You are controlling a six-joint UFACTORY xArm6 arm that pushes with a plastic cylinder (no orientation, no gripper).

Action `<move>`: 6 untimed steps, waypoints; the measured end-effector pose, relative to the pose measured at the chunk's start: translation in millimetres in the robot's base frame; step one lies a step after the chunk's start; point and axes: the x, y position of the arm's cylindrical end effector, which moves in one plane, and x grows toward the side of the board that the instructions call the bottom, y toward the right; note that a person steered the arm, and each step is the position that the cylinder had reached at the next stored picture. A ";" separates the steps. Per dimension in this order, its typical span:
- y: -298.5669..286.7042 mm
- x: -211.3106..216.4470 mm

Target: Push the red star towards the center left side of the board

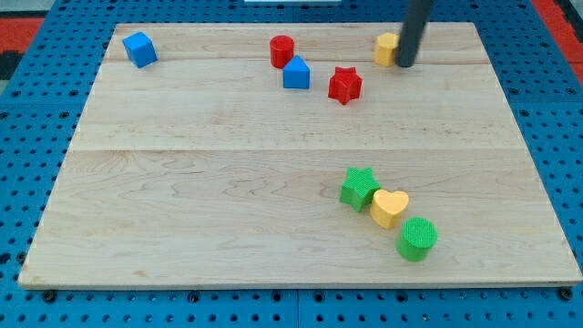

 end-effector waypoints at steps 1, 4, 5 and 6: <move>-49.4 1.6; -80.8 96.5; -56.6 111.0; -49.8 114.2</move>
